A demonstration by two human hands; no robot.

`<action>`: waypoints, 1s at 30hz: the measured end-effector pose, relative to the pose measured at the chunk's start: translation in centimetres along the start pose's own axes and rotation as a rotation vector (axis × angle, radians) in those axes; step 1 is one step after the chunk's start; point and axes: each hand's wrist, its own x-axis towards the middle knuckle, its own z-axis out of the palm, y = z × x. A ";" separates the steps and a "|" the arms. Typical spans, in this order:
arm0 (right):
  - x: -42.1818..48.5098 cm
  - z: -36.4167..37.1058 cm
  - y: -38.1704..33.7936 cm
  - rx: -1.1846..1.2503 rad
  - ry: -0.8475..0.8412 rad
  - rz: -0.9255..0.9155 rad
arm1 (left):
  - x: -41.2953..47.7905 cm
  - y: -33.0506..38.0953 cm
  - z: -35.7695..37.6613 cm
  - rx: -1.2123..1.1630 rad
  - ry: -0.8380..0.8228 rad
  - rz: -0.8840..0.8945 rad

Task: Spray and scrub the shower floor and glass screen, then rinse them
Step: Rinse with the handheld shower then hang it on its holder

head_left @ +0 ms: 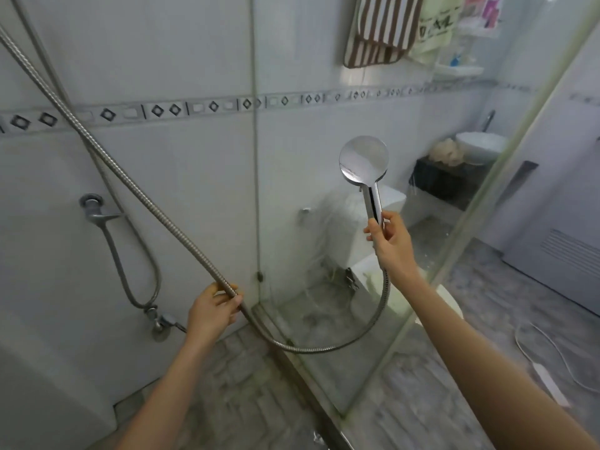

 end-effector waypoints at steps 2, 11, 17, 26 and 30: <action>-1.8 -1.6 0.9 -0.049 -0.007 0.004 | -0.2 -0.8 0.0 0.004 0.004 0.001; -8.8 -6.7 5.0 -0.123 0.027 0.069 | -1.0 -4.3 -0.1 0.012 0.027 0.008; -12.6 -8.0 6.6 -0.112 0.001 0.127 | -2.1 -6.3 0.6 0.078 -0.027 -0.038; -17.9 -8.0 9.0 -0.126 -0.032 0.210 | -4.8 -9.8 1.2 0.105 -0.092 -0.110; -20.3 -8.0 10.9 -0.184 -0.024 0.289 | -5.9 -11.3 1.0 0.093 -0.111 -0.158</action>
